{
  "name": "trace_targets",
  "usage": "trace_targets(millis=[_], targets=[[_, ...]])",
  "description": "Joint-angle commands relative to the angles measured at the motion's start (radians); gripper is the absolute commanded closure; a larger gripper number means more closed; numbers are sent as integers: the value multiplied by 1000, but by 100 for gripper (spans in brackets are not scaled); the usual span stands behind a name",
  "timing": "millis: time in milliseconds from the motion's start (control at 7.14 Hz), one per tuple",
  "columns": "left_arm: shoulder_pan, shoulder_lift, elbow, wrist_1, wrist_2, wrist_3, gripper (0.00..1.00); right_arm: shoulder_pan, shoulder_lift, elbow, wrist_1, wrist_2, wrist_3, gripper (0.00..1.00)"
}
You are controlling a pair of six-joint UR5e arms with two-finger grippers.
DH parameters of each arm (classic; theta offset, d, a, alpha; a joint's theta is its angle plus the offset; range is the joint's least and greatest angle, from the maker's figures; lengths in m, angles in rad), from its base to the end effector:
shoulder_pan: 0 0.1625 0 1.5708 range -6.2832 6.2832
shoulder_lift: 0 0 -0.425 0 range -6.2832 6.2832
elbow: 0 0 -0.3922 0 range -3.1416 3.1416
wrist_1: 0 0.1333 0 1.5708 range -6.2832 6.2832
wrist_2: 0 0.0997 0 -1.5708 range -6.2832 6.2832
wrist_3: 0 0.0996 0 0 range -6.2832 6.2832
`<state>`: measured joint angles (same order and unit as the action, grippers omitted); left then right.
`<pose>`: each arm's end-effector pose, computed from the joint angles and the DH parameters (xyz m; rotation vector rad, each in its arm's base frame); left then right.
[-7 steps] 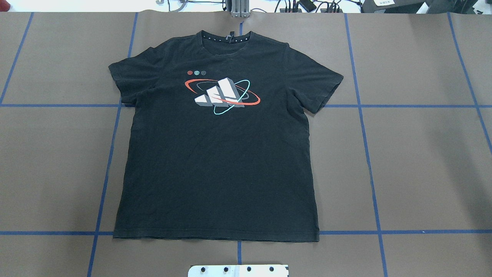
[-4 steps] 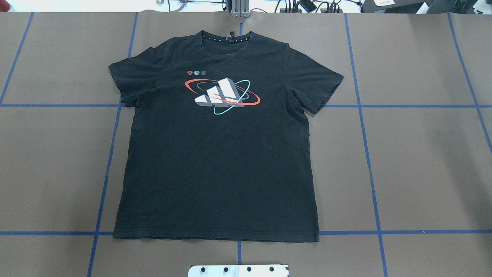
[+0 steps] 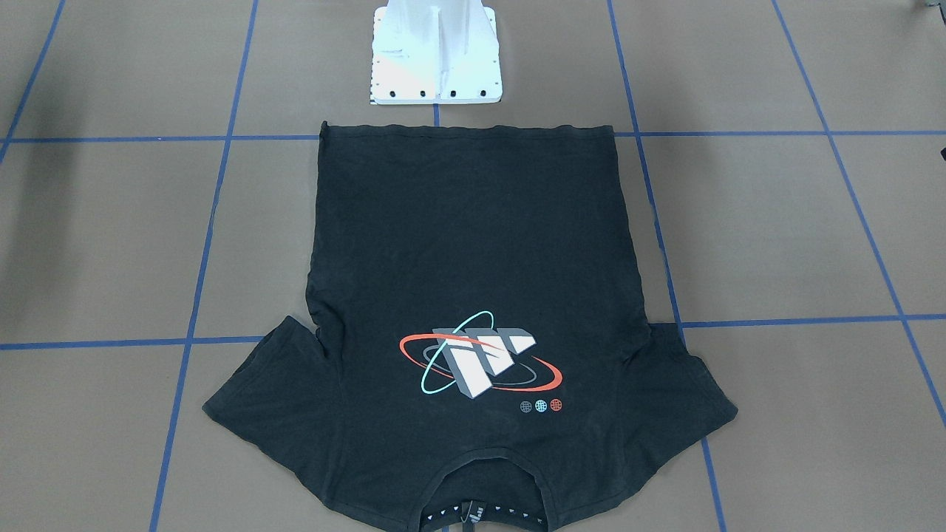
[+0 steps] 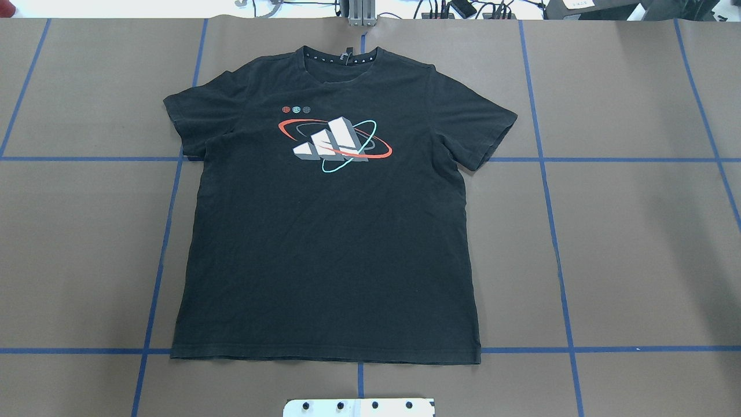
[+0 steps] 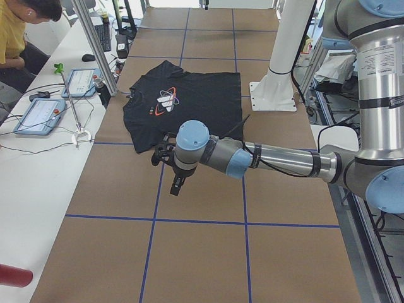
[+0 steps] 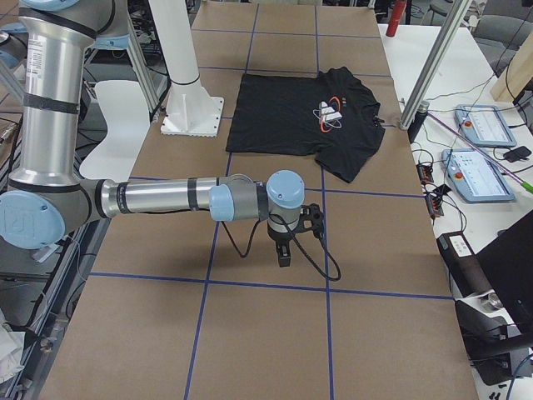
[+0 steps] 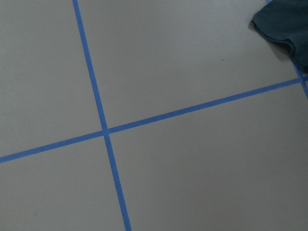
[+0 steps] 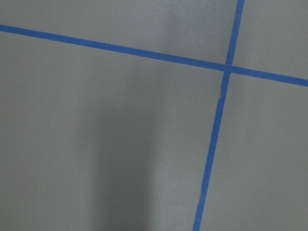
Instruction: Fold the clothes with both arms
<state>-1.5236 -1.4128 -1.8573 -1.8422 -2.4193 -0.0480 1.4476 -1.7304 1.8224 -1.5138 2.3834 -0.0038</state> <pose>-0.0378 -0.4418 0.5538 0.3352 0.8538 0.1689 0.0075 -0.4360 0.5990 0.0922 -0.8191 -0.1803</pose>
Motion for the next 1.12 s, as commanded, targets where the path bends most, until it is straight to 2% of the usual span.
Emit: trace_targets(millis=[0,560,700,840,980], targets=[[0,6,-29,0,-1,-7,0,-117,91,-47,95,2,186,0],[0,6,-39,-2,-1,-9,0,-292,481,-254,112,-6,797,1],[0,6,-40,-2,-4,-9,0,-332,546,-309,162,-12,871,1],[0,5,-39,3,-27,-15,0,-355,618,-448,308,-12,951,2],[0,5,-37,3,-70,-48,0,-380,649,-545,502,-57,1067,6]])
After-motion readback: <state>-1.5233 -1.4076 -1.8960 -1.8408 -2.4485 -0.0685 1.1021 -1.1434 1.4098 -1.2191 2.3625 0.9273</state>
